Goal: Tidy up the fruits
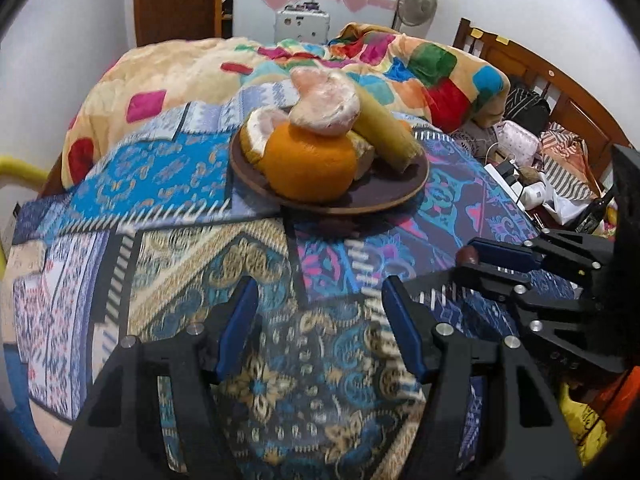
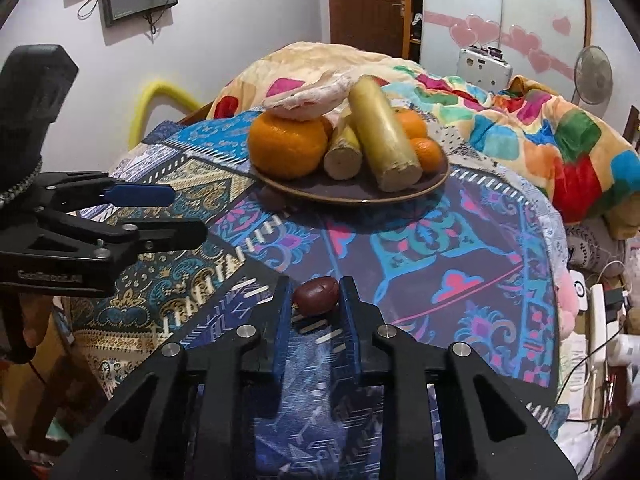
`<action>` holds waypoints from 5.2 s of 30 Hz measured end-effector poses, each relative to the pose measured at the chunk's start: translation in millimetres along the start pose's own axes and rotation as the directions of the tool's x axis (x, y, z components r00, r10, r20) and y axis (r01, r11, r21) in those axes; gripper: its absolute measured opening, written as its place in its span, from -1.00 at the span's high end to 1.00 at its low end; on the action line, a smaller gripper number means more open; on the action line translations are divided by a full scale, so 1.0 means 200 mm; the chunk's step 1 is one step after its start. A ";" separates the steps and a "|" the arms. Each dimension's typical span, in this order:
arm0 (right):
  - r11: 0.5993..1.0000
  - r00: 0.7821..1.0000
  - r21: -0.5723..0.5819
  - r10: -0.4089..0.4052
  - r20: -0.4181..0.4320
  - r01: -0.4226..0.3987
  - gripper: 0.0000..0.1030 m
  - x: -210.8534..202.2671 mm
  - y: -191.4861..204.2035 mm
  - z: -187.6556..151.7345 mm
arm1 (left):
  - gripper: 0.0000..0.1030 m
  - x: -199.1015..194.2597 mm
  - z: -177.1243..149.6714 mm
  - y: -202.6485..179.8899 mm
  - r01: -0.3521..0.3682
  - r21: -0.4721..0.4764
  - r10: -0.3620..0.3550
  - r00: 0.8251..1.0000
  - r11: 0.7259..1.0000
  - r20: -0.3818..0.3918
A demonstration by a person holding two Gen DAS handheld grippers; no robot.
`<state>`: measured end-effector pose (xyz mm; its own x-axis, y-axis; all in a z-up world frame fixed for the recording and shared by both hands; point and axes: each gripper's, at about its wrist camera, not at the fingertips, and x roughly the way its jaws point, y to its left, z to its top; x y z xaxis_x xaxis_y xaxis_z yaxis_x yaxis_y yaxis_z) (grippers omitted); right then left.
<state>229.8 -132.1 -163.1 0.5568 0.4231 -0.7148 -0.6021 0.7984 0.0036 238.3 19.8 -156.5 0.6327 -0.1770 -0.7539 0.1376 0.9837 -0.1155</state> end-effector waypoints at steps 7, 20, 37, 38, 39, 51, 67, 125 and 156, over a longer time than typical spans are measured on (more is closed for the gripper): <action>1.000 0.999 0.020 -0.025 0.030 0.024 0.58 -0.05 -0.08 0.05 | -0.32 0.14 0.10 -0.01 0.000 0.005 0.000 0.998 1.000 -0.055; 0.999 0.999 0.025 -0.020 0.041 0.019 0.58 -0.02 -0.13 0.08 | 0.37 0.28 0.19 -0.08 0.001 0.068 0.006 0.995 0.998 -0.098; 1.000 0.998 0.021 -0.016 0.068 0.015 0.58 -0.02 -0.12 0.15 | 0.54 0.08 0.14 -0.09 0.043 0.099 -0.041 0.999 0.994 -0.025; 1.000 0.997 0.021 -0.014 0.073 0.012 0.58 -0.02 -0.11 0.16 | 0.54 0.06 0.14 -0.10 0.044 0.103 -0.043 0.999 0.994 -0.016; 1.000 0.997 0.022 -0.011 0.077 0.010 0.58 -0.01 -0.11 0.18 | 0.54 0.04 0.15 -0.11 0.044 0.109 -0.044 0.999 0.993 -0.006; 0.999 0.999 0.032 0.018 0.028 -0.019 0.58 0.15 -0.16 0.28 | 0.54 0.09 0.25 -0.17 0.058 0.108 -0.061 0.998 0.992 0.020; 0.998 0.999 0.054 0.038 -0.005 -0.037 0.25 0.21 -0.20 0.29 | 0.26 0.13 0.24 -0.16 0.050 0.091 -0.054 0.997 0.995 0.048; 0.963 0.682 0.180 -0.271 0.680 0.203 -1.00 -1.37 0.49 -0.13 | -1.00 -1.53 -0.50 -0.35 -0.187 -0.091 0.193 0.648 0.978 0.737; 0.964 0.689 0.191 -0.268 0.674 0.188 -1.00 -1.37 0.48 -0.14 | -1.00 -1.49 -0.47 -0.37 -0.177 -0.077 0.178 0.673 0.981 0.718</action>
<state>3.7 -184.0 14.4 0.9301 0.3665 -0.0221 -0.3666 0.9304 0.0029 -31.7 2.5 15.2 0.9974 0.0339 -0.0635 -0.0358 0.9989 -0.0298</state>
